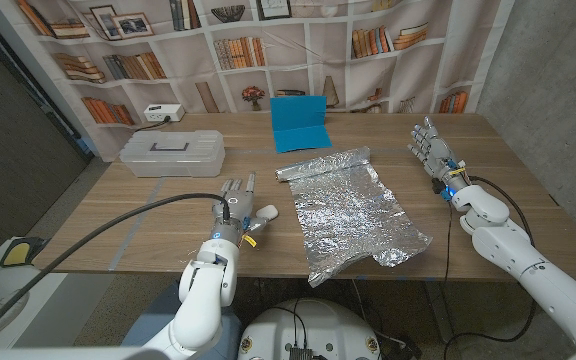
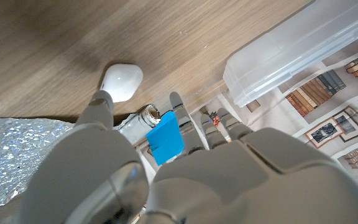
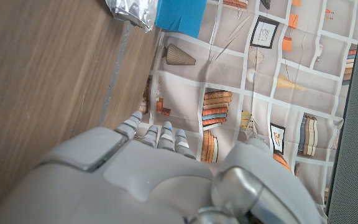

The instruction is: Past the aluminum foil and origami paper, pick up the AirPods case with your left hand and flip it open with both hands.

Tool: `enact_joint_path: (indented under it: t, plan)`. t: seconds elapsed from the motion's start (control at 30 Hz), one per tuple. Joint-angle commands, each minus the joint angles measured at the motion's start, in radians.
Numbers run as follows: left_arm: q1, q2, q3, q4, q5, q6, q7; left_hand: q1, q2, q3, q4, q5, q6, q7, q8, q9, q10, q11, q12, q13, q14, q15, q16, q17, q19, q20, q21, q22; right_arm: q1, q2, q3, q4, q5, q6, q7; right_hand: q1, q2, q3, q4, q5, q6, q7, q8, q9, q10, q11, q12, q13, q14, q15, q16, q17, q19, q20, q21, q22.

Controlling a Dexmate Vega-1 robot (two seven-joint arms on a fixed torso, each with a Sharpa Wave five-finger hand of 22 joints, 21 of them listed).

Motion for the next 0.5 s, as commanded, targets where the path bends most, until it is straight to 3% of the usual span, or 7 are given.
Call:
enact_joint_path:
  t: [0.03, 0.5]
  plan:
    - [-0.018, -0.008, 0.012, 0.031, -0.023, 0.009, 0.007, 0.002, 0.009, 0.000, 0.002, -0.001, -0.006, -0.002, 0.003, 0.002, 0.015, -0.001, 0.002, 0.003, 0.009, 0.001, 0.002, 0.003, 0.007, 0.005, 0.001, 0.002, 0.004, 0.003, -0.004, 0.003, 0.002, -0.006, 0.003, -0.001, 0.000, 0.007, 0.000, 0.001, 0.000, -0.005, 0.003, 0.005, -0.001, -0.006, 0.002, 0.002, -0.033, -0.005, 0.004, 0.001, -0.001, 0.009, 0.003, 0.005]
    - [-0.039, -0.009, 0.032, 0.045, -0.038, 0.021, 0.001, 0.005, 0.016, 0.002, 0.002, -0.001, -0.002, -0.003, 0.003, 0.002, 0.016, -0.005, 0.000, 0.006, 0.010, 0.002, 0.002, 0.003, 0.009, 0.005, 0.001, 0.002, 0.012, 0.005, -0.007, 0.011, 0.001, -0.010, 0.005, -0.001, -0.001, 0.009, -0.002, 0.000, 0.001, -0.006, 0.003, 0.005, -0.001, -0.006, 0.001, 0.002, -0.034, -0.005, 0.004, 0.001, -0.001, 0.009, 0.003, 0.005]
